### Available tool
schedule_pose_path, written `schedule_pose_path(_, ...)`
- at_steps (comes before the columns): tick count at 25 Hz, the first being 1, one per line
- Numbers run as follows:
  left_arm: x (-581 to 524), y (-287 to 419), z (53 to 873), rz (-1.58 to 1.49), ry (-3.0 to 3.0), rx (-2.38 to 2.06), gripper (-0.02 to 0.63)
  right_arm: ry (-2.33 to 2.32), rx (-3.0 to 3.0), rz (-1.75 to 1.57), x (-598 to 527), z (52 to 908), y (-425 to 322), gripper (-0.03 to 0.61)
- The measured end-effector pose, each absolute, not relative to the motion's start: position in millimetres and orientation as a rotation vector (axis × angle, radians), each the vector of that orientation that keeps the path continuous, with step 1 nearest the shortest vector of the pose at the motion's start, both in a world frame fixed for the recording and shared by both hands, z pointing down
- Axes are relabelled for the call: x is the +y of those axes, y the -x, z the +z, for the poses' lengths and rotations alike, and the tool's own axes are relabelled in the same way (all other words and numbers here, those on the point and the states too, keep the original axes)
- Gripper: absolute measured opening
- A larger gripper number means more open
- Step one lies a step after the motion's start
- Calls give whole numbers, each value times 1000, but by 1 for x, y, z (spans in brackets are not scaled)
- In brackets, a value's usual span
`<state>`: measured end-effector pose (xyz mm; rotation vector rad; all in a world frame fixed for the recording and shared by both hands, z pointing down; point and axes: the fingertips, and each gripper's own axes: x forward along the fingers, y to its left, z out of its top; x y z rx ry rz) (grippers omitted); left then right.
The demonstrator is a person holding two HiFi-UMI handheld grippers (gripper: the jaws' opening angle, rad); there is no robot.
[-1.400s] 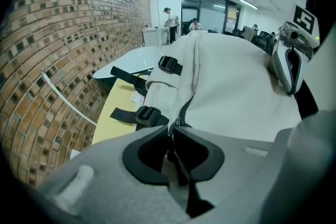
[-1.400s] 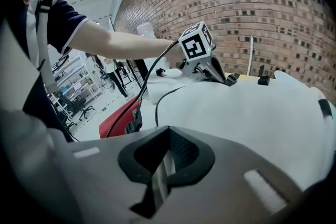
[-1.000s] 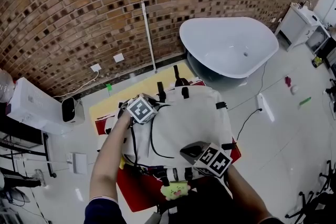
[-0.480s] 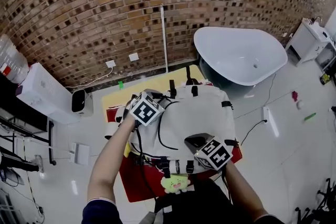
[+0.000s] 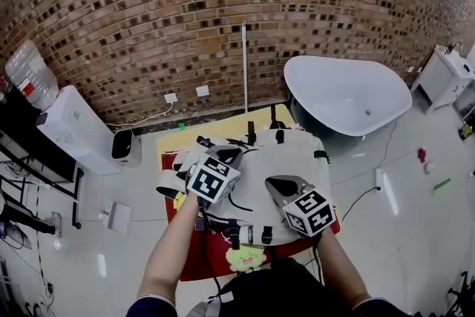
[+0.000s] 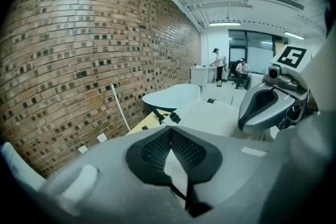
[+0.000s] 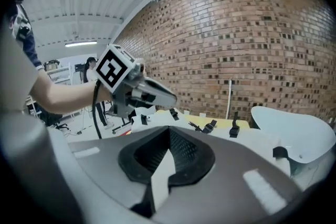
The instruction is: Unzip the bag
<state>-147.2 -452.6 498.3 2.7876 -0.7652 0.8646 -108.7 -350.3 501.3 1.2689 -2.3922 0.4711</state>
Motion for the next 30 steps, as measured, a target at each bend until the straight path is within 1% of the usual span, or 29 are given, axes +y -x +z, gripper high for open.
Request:
schedule_pose_path(6, -423, 156, 480, 635, -2695, -851, 5, -1414, -2485, 394, -367, 464, 103, 6)
schedule_pose_path(12, -401, 164, 472, 534, -2630, -960, 5, -1453, -2554, 346, -372, 446, 103, 5)
schedule_pose_path(20, -397, 167, 462, 467, -2618, -965, 5, -1445, -2595, 326, -373, 436, 110, 6)
schedule_pose_path(30, -391, 162, 464, 473, -2621, -952, 5, -1411, -2609, 299, -369, 433, 112, 5)
